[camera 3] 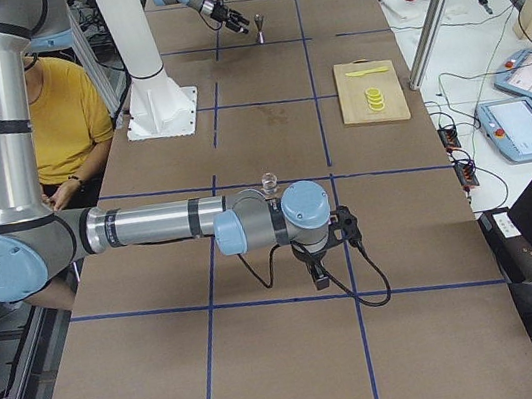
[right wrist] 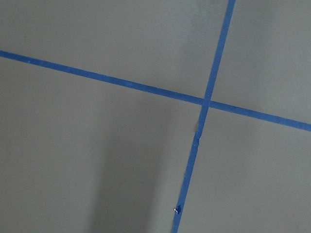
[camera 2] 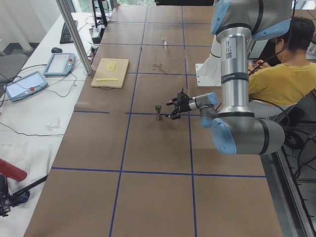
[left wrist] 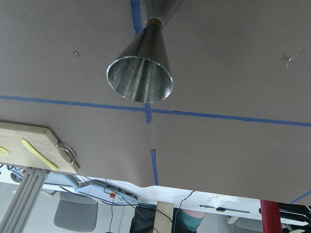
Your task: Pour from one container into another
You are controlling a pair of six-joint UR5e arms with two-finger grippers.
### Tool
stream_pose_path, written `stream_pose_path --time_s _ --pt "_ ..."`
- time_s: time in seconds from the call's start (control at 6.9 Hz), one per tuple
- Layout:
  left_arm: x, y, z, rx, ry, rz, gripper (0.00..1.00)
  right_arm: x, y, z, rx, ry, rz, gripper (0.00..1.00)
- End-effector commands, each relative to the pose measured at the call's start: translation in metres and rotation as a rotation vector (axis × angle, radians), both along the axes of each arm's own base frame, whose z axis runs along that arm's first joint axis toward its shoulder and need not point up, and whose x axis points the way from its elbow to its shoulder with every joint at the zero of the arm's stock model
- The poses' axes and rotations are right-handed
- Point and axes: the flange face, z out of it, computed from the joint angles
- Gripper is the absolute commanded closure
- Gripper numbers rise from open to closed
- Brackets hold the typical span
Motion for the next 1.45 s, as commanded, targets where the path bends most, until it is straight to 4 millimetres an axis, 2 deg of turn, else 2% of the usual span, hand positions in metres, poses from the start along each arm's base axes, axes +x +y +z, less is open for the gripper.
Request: stream_pose_path --time_s 0.0,0.29,0.43,0.58,1.01,1.16,1.3 --pt "0.01 -0.003 0.012 0.015 -0.046 -0.001 0.09 0.0 0.0 0.0 -0.001 0.0 0.001 0.0" --pt "0.009 -0.008 0.01 0.04 -0.047 -0.049 0.1 0.0 -0.001 -0.001 0.002 0.002 0.0 0.0" --pt "0.003 -0.017 0.011 0.04 -0.049 -0.075 0.1 0.0 0.0 -0.001 0.002 0.002 0.0 0.0" --pt "0.001 -0.021 0.019 0.056 -0.071 -0.108 0.1 0.0 0.0 -0.001 0.004 0.001 0.0 0.0" --pt "0.007 -0.029 0.01 0.078 -0.086 -0.121 0.1 0.0 0.0 -0.002 0.005 0.001 0.0 0.0" --pt "0.011 -0.03 0.014 0.089 -0.121 -0.115 0.09 0.0 0.0 -0.002 0.005 0.001 0.0 0.0" --pt "0.021 -0.037 0.011 0.09 -0.114 -0.129 0.09 0.0 0.0 -0.001 0.004 0.001 0.0 0.0"
